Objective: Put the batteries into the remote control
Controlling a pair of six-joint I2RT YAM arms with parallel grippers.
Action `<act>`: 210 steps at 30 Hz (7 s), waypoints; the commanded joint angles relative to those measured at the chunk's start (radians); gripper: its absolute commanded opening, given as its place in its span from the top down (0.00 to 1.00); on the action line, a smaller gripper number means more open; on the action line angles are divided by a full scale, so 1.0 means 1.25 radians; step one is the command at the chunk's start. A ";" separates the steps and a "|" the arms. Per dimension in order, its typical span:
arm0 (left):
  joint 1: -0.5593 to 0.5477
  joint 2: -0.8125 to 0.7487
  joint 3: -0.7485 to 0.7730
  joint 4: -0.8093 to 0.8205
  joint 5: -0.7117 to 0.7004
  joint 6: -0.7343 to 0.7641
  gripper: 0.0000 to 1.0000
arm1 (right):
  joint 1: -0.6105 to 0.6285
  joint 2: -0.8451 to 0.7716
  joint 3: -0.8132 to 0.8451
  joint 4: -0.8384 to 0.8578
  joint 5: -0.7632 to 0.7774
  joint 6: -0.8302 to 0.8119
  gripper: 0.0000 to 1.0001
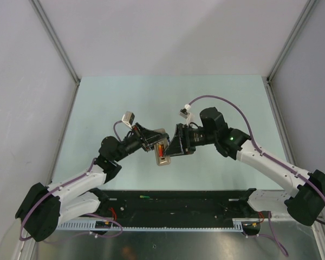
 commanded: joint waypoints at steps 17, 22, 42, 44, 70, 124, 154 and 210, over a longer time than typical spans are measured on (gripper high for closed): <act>0.006 -0.014 0.014 0.058 0.001 -0.017 1.00 | 0.049 -0.025 0.018 -0.009 -0.013 -0.040 0.36; 0.006 -0.006 0.002 0.064 0.009 -0.016 1.00 | 0.064 -0.005 0.016 -0.023 0.004 -0.060 0.36; 0.004 -0.001 0.000 0.085 0.036 -0.021 1.00 | 0.043 0.019 0.016 -0.013 0.020 -0.061 0.40; 0.000 -0.001 0.000 0.085 0.037 -0.019 1.00 | 0.042 0.021 0.016 -0.006 0.017 -0.057 0.40; -0.018 0.007 0.007 0.087 0.034 -0.008 1.00 | 0.026 0.024 0.018 0.037 0.008 -0.012 0.43; -0.082 0.030 0.011 0.142 0.049 -0.004 1.00 | 0.026 0.054 0.018 0.093 0.022 0.057 1.00; -0.001 0.063 -0.036 0.142 0.021 0.054 1.00 | -0.045 -0.103 0.080 -0.069 0.051 -0.085 0.10; 0.156 -0.219 -0.173 -0.087 0.079 0.199 1.00 | 0.042 0.651 0.331 -0.074 0.730 -0.391 0.57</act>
